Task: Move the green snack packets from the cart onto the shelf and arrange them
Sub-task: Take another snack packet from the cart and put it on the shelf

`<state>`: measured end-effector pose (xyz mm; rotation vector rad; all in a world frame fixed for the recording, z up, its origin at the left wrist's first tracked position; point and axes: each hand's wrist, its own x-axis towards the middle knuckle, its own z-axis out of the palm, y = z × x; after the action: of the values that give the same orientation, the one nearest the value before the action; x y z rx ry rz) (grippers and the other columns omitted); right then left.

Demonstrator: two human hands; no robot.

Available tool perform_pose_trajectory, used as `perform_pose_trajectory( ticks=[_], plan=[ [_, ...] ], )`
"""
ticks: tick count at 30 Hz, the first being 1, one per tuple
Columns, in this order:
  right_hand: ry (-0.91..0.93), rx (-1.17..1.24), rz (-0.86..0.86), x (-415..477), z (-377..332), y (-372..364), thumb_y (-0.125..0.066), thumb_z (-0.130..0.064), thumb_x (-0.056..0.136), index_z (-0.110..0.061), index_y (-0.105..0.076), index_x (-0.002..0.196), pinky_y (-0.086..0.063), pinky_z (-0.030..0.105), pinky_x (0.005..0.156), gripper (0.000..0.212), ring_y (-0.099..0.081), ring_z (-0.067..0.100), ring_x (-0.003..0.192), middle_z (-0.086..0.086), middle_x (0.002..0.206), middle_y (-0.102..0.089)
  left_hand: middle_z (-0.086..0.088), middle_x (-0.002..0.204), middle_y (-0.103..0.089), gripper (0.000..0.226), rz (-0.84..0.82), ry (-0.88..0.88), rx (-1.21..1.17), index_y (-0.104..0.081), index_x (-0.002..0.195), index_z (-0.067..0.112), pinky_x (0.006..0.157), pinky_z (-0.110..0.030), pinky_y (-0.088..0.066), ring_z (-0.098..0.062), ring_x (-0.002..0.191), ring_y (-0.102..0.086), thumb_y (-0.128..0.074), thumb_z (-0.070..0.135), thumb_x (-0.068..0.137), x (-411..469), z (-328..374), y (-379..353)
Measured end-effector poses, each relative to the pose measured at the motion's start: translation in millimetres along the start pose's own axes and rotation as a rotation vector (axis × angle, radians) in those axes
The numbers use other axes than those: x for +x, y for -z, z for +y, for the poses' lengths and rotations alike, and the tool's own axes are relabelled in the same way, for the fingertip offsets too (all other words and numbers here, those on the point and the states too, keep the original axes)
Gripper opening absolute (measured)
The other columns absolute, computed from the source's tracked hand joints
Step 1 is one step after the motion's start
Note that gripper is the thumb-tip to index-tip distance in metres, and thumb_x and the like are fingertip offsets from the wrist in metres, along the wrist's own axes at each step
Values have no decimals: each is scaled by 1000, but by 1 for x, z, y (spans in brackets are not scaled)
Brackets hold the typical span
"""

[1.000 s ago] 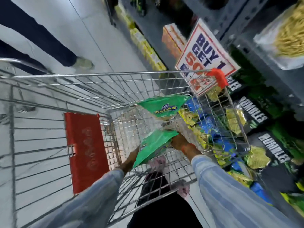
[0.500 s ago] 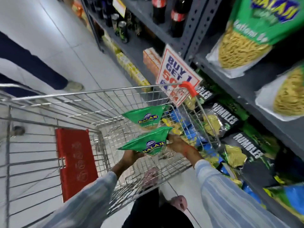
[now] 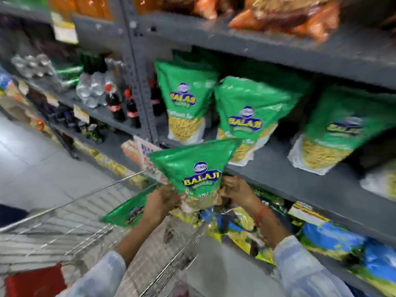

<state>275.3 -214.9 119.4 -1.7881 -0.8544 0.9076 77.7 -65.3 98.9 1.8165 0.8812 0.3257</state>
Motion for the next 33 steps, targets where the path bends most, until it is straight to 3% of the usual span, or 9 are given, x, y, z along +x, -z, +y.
perform_pose_trajectory(
  ticks=[3,6,9,13,16,21,24,26,33],
  plan=[
    [30,46,229,-31,-1,48,-47,20,82,-5,-52,115,-49,7,67,42,-56,-21,62,-11,90,-67,-8,80,-66,22,50,-81,43,-66,91,5,78,-32,-50,-17,80,-58,-70,23,78,-3,56,-38],
    [24,74,440,-59,15,97,-45,16,85,1,-51,121,-54,21,79,40,-56,-21,62,1,107,-61,9,71,-74,15,-65,-183,-156,-70,87,18,63,-31,-57,-13,65,-66,-74,22,73,-11,92,-93],
    [-20,90,583,-87,29,139,-45,13,85,1,-60,115,-52,39,89,35,-62,3,82,19,110,-65,-1,72,-71,8,-70,-244,-211,-69,85,20,49,-19,-50,-6,50,-65,-72,22,78,-14,125,-144],
    [-5,114,746,-107,33,180,-45,12,86,1,-60,115,-53,14,78,34,-60,3,80,22,108,-66,-1,81,-72,21,-148,-346,-218,-66,99,37,53,-24,-56,-3,53,-68,-66,22,83,3,161,-190],
    [1,156,812,-103,39,202,-44,12,87,3,-59,116,-51,4,67,34,-60,1,81,11,103,-62,4,88,-72,33,-243,-400,-140,-62,117,20,54,-36,-56,-2,52,-67,-63,26,85,30,177,-213],
    [-42,409,970,-85,61,207,-46,16,82,7,-61,109,-51,16,64,32,-57,16,80,10,90,-63,-1,99,-69,41,-342,-417,-76,-51,128,16,46,-12,-50,3,48,-63,-58,22,88,51,183,-232],
    [-42,331,1356,-87,60,176,-36,9,90,-5,-59,98,-50,14,66,28,-61,-1,70,10,98,-58,11,114,-58,52,-342,-399,-135,-41,135,26,61,-26,-59,-11,60,-70,-60,26,87,47,168,-226],
    [91,348,1470,-88,49,134,-38,2,87,-12,-52,105,-47,22,84,26,-59,10,93,14,105,-55,9,124,-55,53,-328,-376,-178,-42,135,29,73,-38,-60,-19,71,-73,-60,31,86,37,149,-215],
    [138,158,1022,-39,34,-10,-40,-13,86,-9,-51,111,-39,20,95,28,-52,18,102,8,110,-54,-1,100,-71,31,-25,-192,-202,-53,118,36,70,-36,-56,-23,82,-70,-57,32,88,12,46,-142]
  ],
)
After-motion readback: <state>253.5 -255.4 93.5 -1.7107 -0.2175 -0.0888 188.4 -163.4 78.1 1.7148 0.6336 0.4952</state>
